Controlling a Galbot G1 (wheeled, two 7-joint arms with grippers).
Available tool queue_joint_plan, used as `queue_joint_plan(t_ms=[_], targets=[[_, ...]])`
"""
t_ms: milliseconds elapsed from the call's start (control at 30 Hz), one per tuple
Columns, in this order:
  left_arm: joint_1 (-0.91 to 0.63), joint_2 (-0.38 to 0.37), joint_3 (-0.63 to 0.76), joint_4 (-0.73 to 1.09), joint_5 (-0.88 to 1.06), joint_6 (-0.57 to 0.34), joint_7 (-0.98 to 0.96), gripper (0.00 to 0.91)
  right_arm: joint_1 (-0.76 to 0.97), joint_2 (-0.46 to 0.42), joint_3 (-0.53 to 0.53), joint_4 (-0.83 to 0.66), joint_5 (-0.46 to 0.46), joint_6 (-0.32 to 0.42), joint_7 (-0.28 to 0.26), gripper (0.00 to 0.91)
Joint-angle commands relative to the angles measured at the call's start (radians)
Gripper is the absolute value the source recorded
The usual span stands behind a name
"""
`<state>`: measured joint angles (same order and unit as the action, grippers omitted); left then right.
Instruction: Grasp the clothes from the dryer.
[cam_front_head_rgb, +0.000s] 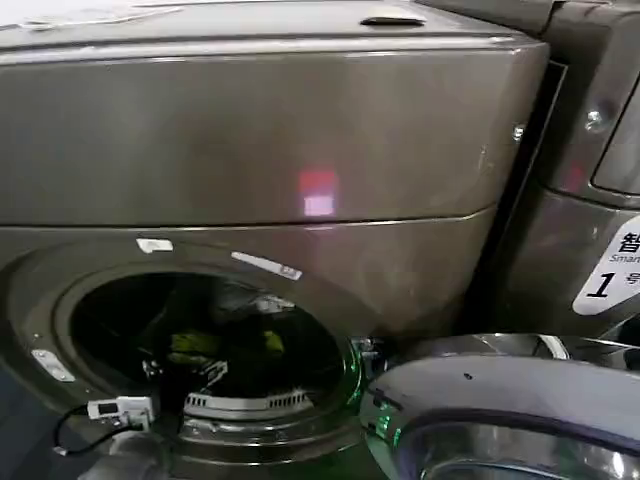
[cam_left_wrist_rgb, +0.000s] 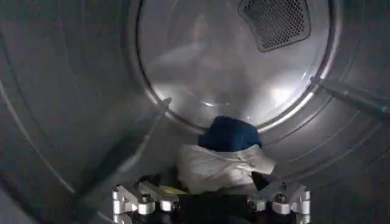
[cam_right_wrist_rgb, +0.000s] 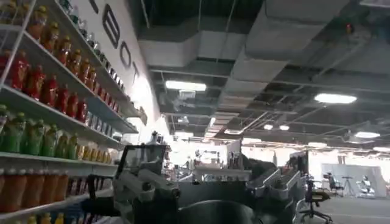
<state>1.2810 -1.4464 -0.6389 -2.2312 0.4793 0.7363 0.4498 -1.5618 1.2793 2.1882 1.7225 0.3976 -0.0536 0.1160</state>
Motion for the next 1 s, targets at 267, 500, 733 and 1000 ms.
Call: queue_joint_plan(t_ms=[267,500,733,1000], targets=[[-0.229,0.116,-0.017,0.120,0.780,-0.538,0.857,0.907,0.003,0.001,-0.009,0.010,-0.002,0.003,-0.001,0.907],[-0.312,0.163,0.001,0.192,0.799,-0.839,0.899,0.907,0.010,0.008,-0.024,0.016,-0.004,0.005,-0.001,0.907],[-0.405,0.186,0.041,0.317,0.752,-0.959,0.899,0.907,0.013,0.007,-0.030,0.018,-0.005,0.005,-0.002,0.907],[-0.450,0.164,0.077,0.412,0.779,-1.022,0.900,0.907,0.013,0.008,-0.035,0.016,-0.006,0.008,-0.002,0.907]])
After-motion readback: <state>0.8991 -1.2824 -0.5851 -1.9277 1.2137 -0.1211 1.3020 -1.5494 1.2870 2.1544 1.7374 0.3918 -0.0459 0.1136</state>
